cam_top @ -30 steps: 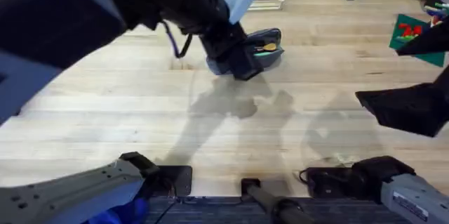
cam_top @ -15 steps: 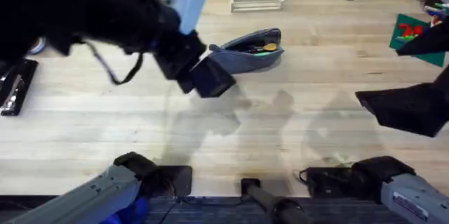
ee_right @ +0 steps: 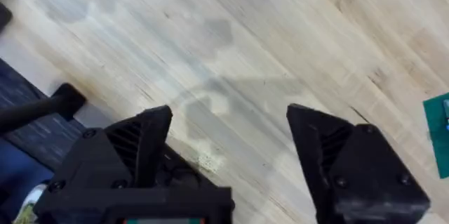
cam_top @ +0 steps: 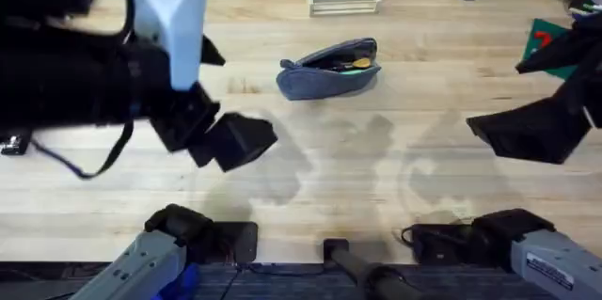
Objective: Unzip the bag, pick up the pens from the table one at a time and place them inside, then zip the bag closed.
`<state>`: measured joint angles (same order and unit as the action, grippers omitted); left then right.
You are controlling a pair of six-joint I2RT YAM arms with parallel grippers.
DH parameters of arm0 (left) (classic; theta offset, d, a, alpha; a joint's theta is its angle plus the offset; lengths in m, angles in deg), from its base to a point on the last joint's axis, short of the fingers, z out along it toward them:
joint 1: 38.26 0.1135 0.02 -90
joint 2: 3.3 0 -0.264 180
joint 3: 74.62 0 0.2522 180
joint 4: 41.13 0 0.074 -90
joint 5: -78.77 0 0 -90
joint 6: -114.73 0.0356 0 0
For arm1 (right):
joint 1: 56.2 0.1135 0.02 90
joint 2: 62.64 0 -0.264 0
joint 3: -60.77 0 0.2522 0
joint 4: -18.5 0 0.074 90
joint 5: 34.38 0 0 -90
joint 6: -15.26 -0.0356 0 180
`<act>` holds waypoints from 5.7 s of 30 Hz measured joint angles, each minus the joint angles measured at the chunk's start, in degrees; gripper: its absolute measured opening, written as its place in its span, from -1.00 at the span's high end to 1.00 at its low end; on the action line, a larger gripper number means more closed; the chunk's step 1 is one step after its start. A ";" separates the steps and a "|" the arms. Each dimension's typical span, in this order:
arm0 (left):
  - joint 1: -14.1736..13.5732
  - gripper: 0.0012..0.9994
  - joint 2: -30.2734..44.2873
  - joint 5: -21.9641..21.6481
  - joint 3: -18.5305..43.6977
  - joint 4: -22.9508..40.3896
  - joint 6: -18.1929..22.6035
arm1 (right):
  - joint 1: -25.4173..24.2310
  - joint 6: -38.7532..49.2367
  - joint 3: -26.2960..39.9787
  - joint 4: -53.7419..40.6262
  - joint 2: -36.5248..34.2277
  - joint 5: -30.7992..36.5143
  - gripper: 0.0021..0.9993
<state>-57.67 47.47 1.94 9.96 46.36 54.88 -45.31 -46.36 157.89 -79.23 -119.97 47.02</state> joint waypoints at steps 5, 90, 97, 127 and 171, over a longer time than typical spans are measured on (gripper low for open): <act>3.81 -0.99 -4.56 3.50 -6.86 -4.08 2.91 | 0.00 -0.02 -0.02 0.07 -0.43 0.00 -1.00; 37.35 -0.99 18.95 43.09 -31.12 -32.31 49.75 | 10.23 16.50 -0.02 31.69 -25.83 -21.03 -1.00; 37.35 -0.99 18.95 42.71 -31.14 -33.06 48.17 | 12.36 20.36 -0.02 34.91 -28.22 -21.09 -1.00; 37.35 -0.99 18.95 41.79 -31.14 -33.06 47.41 | 11.48 38.19 -0.02 36.15 -38.60 -34.58 -0.99; 37.35 -0.99 18.95 41.40 -31.14 -33.04 47.19 | 14.97 37.42 -0.07 47.85 -50.22 -34.75 -1.00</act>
<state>-20.32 66.41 43.33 -21.18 13.32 102.07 -30.34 -8.95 157.82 -31.38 -170.19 12.27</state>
